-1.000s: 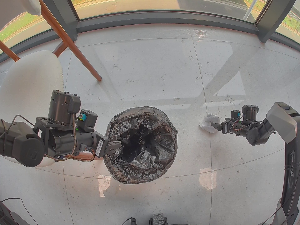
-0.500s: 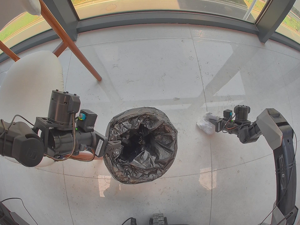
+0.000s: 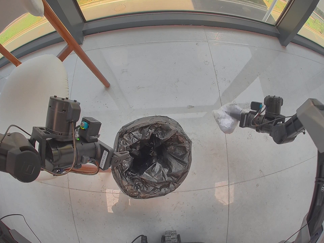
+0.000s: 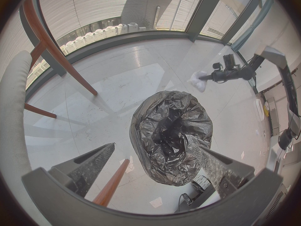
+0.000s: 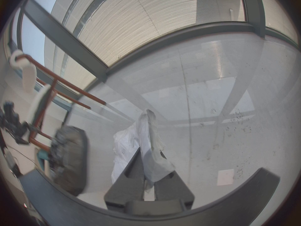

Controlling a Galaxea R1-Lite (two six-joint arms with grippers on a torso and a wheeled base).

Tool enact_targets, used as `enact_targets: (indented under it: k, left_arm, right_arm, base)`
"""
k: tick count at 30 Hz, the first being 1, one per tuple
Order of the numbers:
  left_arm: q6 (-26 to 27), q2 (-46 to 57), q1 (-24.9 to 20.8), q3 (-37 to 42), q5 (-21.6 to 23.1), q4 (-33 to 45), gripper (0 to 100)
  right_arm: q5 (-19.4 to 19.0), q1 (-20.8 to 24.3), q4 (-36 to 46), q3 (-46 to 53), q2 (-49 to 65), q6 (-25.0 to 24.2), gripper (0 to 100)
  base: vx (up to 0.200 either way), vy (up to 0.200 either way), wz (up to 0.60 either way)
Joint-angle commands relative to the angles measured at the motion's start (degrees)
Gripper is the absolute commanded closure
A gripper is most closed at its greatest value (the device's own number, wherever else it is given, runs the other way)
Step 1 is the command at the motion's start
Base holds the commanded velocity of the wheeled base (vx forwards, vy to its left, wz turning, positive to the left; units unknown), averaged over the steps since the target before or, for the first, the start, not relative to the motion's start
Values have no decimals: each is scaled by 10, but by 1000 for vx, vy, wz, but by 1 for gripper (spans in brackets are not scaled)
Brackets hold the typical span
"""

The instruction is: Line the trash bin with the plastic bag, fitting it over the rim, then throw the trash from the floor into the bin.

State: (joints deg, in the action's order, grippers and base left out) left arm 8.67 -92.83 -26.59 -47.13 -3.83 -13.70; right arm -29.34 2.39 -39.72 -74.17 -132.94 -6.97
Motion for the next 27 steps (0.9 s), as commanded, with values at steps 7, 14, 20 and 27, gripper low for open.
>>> enact_targets:
  k: [7, 14, 20, 27]
  left_arm:
    - [-5, 44, -3, 10, 21, -1, 0]
    - [-5, 63, -4, 12, 23, -1, 0]
    - [-4, 74, -4, -3, 35, -1, 0]
    - [-4, 107, -4, -9, 51, -2, 0]
  right_arm:
    - [-36, 199, 23, 245, 313, -96, 100]
    - [-34, 278, 17, 259, 295, -96, 100]
    - [-30, 318, 10, 251, 243, -88, 100]
    - [-25, 343, -43, 192, 169, -89, 100]
  base:
    - [0, 0, 0]
    - [0, 0, 0]
    - [0, 0, 0]
    - [0, 0, 0]
